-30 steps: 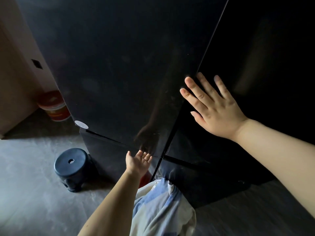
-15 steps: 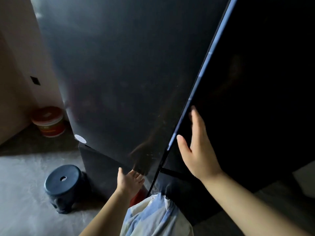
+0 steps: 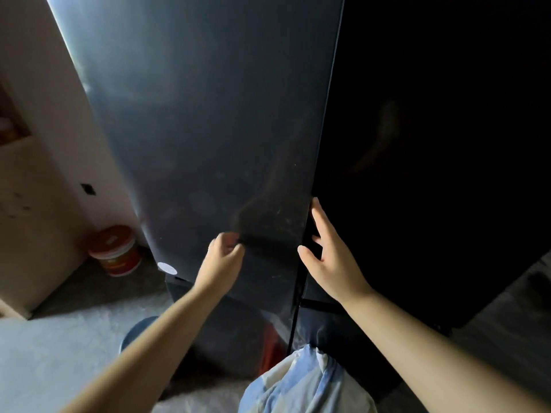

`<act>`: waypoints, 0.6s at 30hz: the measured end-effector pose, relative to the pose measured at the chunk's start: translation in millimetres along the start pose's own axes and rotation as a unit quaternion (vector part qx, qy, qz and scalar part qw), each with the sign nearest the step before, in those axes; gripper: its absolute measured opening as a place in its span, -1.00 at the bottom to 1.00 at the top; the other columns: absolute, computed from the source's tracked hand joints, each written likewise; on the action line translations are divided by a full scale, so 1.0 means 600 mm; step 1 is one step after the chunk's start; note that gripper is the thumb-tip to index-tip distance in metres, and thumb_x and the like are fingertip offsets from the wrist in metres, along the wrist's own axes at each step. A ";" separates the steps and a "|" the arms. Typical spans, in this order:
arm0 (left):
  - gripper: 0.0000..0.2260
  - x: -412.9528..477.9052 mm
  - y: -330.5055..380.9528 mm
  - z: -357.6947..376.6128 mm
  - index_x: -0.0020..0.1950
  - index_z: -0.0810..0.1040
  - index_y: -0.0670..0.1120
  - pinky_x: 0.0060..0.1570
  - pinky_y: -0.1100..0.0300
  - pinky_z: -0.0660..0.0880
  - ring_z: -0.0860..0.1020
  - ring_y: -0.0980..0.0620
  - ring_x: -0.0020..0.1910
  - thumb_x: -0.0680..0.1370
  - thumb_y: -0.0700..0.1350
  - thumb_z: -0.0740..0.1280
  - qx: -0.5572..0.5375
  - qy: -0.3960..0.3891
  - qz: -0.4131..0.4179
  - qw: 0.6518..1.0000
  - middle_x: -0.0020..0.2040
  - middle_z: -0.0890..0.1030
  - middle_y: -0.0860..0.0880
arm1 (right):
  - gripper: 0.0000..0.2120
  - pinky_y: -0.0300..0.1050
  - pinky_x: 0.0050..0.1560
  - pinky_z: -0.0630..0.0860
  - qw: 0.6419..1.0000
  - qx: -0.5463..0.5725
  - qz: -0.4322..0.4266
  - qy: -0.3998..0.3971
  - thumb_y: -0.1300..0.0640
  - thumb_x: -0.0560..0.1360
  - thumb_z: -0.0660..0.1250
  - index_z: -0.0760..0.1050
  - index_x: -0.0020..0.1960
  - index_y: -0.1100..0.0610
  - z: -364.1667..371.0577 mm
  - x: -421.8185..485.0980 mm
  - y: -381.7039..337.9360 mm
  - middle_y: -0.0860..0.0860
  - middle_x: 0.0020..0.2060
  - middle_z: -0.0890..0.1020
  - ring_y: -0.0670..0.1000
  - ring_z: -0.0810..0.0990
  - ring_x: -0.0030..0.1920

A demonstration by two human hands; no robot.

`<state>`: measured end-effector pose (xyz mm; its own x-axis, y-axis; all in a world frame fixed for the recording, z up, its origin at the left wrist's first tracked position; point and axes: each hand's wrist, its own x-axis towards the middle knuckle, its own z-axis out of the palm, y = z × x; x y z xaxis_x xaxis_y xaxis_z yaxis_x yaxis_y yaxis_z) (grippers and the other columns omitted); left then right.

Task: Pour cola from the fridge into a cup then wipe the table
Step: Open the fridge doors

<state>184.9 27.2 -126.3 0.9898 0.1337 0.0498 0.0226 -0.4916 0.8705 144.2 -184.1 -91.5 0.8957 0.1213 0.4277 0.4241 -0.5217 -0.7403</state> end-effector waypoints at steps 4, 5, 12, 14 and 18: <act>-0.84 -0.020 0.142 -0.079 0.03 0.59 0.01 -0.07 0.17 0.42 0.49 0.07 -0.09 0.53 -0.07 0.24 0.234 0.029 0.267 0.934 -0.04 0.54 0.06 | -0.26 0.10 0.43 0.26 1.000 0.001 0.008 0.002 0.15 0.50 0.27 -0.05 0.55 -0.04 0.003 -0.001 -0.008 -0.16 0.53 0.05 -0.19 0.05 0.50; -0.81 -0.030 0.177 -0.087 0.10 0.59 0.01 0.02 0.17 0.40 0.50 0.05 0.02 0.53 -0.08 0.25 0.260 0.053 0.347 0.899 0.04 0.55 0.06 | -0.26 0.10 0.43 0.27 1.000 0.005 0.007 0.009 0.16 0.50 0.28 -0.03 0.55 -0.04 0.003 -0.002 -0.009 -0.16 0.53 0.06 -0.20 0.06 0.50; -0.55 -0.032 0.285 -0.051 0.47 0.33 -0.08 0.49 -0.02 -0.01 0.13 -0.08 0.52 0.60 -0.04 0.03 0.613 0.063 0.571 0.542 0.50 0.29 -0.06 | -0.24 0.03 0.43 0.29 0.995 0.081 0.062 0.024 0.13 0.40 0.21 -0.02 0.49 -0.23 0.010 -0.006 -0.030 -0.43 0.41 0.05 -0.21 0.11 0.48; -0.53 -0.013 0.275 -0.043 0.54 0.15 -0.10 0.43 -0.06 -0.29 -0.07 -0.11 0.55 0.64 -0.01 -0.03 0.685 0.048 0.524 0.504 0.56 0.13 -0.06 | -0.23 0.01 0.43 0.28 0.994 0.080 0.071 0.023 0.14 0.39 0.19 -0.03 0.49 -0.25 0.012 -0.009 -0.034 -0.46 0.38 0.04 -0.16 0.14 0.48; -0.53 -0.011 0.261 -0.045 0.50 0.27 -0.08 0.43 -0.14 -0.29 0.00 -0.10 0.54 0.61 0.05 0.03 0.701 0.079 0.510 0.492 0.53 0.24 -0.04 | -0.25 -0.01 0.45 0.26 0.996 0.060 0.057 0.029 0.20 0.43 0.23 0.01 0.51 -0.17 0.006 -0.014 -0.035 -0.34 0.45 0.09 -0.22 0.12 0.47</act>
<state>177.9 -27.3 23.2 0.5672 -0.7866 0.2439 -0.2901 -0.4680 -0.8347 128.0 -171.1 -81.4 0.9310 0.0169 0.3646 0.3369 -0.4243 -0.8405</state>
